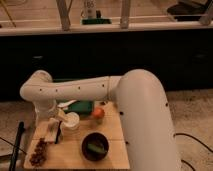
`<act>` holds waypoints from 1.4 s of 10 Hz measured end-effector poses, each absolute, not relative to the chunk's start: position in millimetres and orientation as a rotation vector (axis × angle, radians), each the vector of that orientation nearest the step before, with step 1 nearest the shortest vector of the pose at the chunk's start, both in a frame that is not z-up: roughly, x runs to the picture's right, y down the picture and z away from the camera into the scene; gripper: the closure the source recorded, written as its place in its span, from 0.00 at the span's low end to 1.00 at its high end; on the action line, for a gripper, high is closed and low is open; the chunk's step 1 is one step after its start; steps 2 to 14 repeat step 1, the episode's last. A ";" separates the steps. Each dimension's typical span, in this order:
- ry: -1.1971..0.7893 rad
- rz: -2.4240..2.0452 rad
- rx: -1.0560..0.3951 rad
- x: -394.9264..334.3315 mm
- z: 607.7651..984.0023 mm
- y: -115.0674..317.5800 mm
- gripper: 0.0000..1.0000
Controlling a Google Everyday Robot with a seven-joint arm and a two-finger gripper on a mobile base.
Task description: Place eraser in metal cup
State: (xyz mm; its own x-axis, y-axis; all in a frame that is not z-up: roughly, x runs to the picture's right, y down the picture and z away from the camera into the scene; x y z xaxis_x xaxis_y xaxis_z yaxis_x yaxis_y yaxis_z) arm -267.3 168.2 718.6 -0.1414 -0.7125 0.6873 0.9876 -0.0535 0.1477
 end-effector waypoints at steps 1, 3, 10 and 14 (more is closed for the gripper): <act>-0.707 -1.590 -0.516 -267.3 718.6 168.2 0.20; -0.707 -1.590 -0.516 -267.3 718.6 168.2 0.20; -0.707 -1.590 -0.516 -267.3 718.6 168.2 0.20; -0.707 -1.590 -0.516 -267.3 718.6 168.2 0.20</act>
